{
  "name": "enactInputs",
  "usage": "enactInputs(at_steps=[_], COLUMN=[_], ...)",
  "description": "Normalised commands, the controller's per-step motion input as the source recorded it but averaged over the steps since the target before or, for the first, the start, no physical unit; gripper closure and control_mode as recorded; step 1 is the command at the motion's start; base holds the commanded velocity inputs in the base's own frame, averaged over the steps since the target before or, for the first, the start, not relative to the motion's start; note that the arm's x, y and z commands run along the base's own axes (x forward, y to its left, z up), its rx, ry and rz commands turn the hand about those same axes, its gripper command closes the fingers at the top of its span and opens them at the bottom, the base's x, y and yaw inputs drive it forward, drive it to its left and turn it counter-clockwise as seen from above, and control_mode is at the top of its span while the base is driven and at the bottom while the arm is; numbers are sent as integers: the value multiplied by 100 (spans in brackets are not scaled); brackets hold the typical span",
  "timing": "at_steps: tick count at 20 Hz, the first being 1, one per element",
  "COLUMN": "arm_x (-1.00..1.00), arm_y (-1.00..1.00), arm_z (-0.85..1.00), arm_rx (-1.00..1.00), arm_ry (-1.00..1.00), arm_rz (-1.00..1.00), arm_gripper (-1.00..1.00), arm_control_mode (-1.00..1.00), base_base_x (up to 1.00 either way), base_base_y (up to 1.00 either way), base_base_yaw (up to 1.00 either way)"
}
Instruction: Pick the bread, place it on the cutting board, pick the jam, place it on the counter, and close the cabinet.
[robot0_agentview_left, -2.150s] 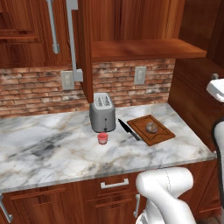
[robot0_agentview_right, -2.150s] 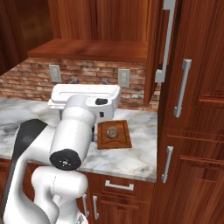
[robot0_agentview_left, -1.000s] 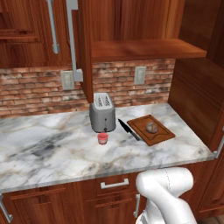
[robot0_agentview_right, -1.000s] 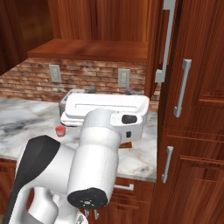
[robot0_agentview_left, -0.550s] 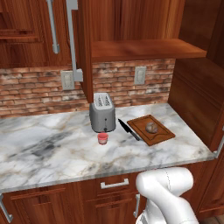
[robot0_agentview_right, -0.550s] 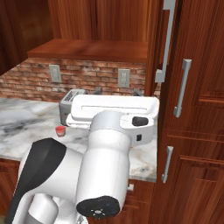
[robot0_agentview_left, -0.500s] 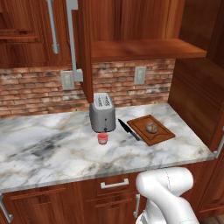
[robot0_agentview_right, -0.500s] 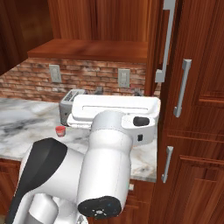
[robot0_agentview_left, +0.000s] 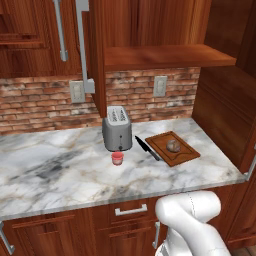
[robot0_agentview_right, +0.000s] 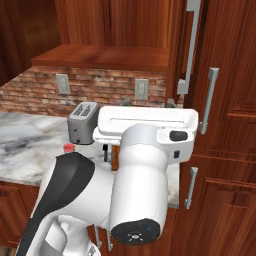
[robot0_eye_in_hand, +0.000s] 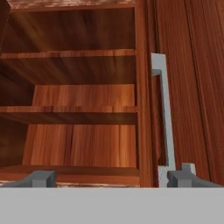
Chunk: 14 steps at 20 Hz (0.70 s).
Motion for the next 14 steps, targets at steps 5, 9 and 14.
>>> enactInputs(at_steps=[5,9,14], arm_x=[11,8,10], arm_y=[-23,-25,-22], arm_z=[0,0,0], arm_rx=[0,0,0], arm_ry=[0,0,0], arm_rz=[0,0,1], arm_gripper=[-100,-100,-100], arm_control_mode=[-100,-100,-100], base_base_x=[0,0,0], base_base_y=[0,0,0], base_base_yaw=[0,0,0])
